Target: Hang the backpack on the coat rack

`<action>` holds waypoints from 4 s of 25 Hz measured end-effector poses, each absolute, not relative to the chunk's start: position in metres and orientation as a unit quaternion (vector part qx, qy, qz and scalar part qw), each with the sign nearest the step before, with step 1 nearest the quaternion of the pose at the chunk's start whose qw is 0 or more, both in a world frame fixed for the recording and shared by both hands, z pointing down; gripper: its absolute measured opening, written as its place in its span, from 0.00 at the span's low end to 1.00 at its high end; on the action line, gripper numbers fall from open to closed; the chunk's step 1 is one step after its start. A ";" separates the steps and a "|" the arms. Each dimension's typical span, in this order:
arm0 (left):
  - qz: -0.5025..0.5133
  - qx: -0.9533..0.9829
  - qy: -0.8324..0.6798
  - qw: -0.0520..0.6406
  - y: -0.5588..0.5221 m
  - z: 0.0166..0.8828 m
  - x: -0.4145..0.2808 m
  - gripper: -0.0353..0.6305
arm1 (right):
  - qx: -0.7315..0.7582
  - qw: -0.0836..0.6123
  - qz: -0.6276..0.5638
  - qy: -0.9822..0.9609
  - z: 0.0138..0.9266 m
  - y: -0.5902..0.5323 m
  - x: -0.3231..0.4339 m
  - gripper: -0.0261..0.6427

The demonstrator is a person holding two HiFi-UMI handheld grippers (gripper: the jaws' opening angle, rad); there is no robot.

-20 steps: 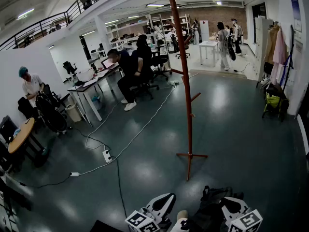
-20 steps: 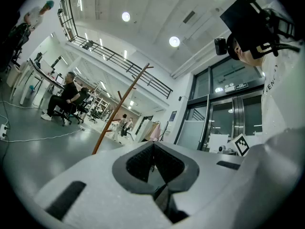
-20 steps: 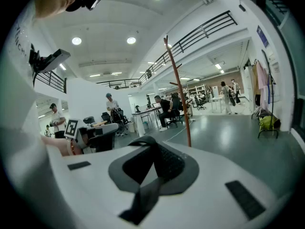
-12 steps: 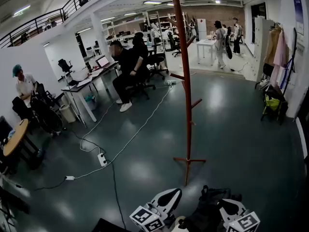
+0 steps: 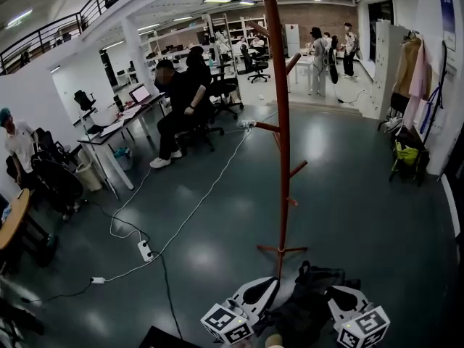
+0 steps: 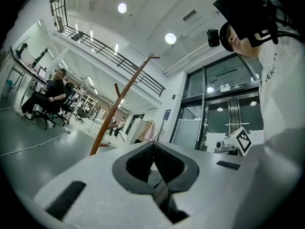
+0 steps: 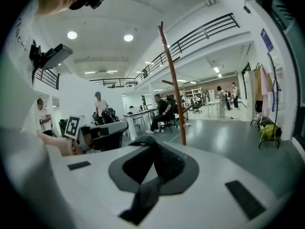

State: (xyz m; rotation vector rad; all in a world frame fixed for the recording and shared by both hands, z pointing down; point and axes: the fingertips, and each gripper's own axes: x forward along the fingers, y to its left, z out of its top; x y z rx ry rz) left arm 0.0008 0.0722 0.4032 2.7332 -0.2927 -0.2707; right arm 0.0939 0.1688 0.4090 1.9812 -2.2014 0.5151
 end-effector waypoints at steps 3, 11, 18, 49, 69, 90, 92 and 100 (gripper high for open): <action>-0.095 0.973 -0.104 0.183 0.045 0.409 0.010 0.07 | 0.663 0.063 0.170 -0.726 0.413 0.132 0.101 0.08; -0.097 0.971 -0.120 0.185 -0.001 0.419 0.033 0.07 | 0.662 0.078 0.178 -0.724 0.420 0.064 0.114 0.08; -0.102 0.969 -0.139 0.175 -0.038 0.418 0.069 0.07 | 0.657 0.083 0.205 -0.720 0.434 0.027 0.139 0.09; -0.057 0.970 -0.154 0.177 -0.200 0.470 0.168 0.07 | 0.674 0.177 0.216 -0.684 0.484 -0.181 0.240 0.09; -0.078 0.960 -0.168 0.211 -0.247 0.505 0.152 0.07 | 0.578 0.339 0.265 -0.693 0.532 -0.222 0.226 0.09; -0.083 0.953 -0.174 0.235 -0.239 0.519 0.136 0.07 | 0.542 0.301 0.241 -0.747 0.499 -0.229 0.199 0.12; -0.083 0.955 -0.172 0.227 -0.239 0.520 0.134 0.07 | 0.550 0.289 0.250 -0.743 0.502 -0.228 0.197 0.12; -0.082 0.957 -0.173 0.217 -0.234 0.507 0.133 0.07 | 0.542 0.113 0.192 -0.810 0.440 -0.224 0.170 0.12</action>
